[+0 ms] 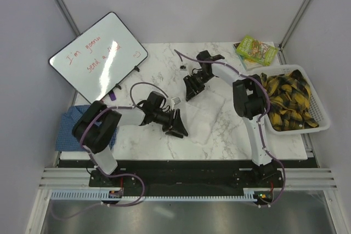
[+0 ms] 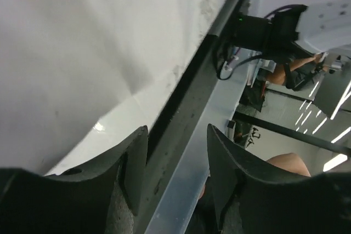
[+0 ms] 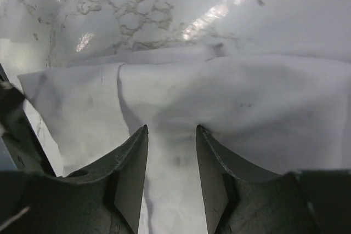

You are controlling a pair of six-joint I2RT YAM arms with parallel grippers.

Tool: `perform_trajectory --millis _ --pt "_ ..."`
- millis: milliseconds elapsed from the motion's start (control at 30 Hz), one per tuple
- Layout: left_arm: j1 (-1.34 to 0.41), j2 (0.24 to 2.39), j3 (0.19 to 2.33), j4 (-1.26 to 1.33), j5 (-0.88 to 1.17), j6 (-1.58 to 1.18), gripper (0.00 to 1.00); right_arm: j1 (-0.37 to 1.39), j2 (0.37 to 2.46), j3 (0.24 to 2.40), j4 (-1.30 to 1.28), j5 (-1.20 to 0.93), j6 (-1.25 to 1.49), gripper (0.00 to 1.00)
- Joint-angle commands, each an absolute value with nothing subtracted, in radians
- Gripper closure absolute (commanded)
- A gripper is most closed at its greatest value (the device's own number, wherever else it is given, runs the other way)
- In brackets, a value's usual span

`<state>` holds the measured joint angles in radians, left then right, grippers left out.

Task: Fold and stack the long sleeve shirts
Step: Fold the shirt

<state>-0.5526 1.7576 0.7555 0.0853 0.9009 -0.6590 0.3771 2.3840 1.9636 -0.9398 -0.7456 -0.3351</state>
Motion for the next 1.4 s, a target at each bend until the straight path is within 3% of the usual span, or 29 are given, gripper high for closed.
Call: perform_trajectory --millis 0,200,400,667,900,1033,1367 --pt "-0.456 1.472 0.692 0.098 1.011 -0.686 0.45 0.483 2.346 1.947 -0.933 -0.653 -0.474 0.51" --pt "-0.161 1.207 0.592 -0.122 0.983 -0.618 0.36 0.604 2.276 1.804 -0.919 -0.595 -0.564 0.51" --pt "-0.046 1.221 0.528 -0.184 0.796 -0.641 0.29 0.736 2.287 1.796 -0.881 -0.514 -0.615 0.52" --pt "-0.087 1.313 0.440 -0.094 0.678 -0.724 0.26 0.719 2.123 1.842 -0.903 -0.451 -0.568 0.45" --pt "-0.208 1.247 0.292 0.182 0.634 -0.848 0.24 0.681 1.970 1.628 -0.900 -0.514 -0.476 0.46" --pt "-0.255 1.288 0.264 0.320 0.611 -0.888 0.23 0.664 1.974 1.543 -0.888 -0.558 -0.449 0.49" --pt "-0.311 1.430 0.302 0.360 0.580 -0.926 0.19 0.620 2.092 1.497 -0.815 -0.545 -0.400 0.53"
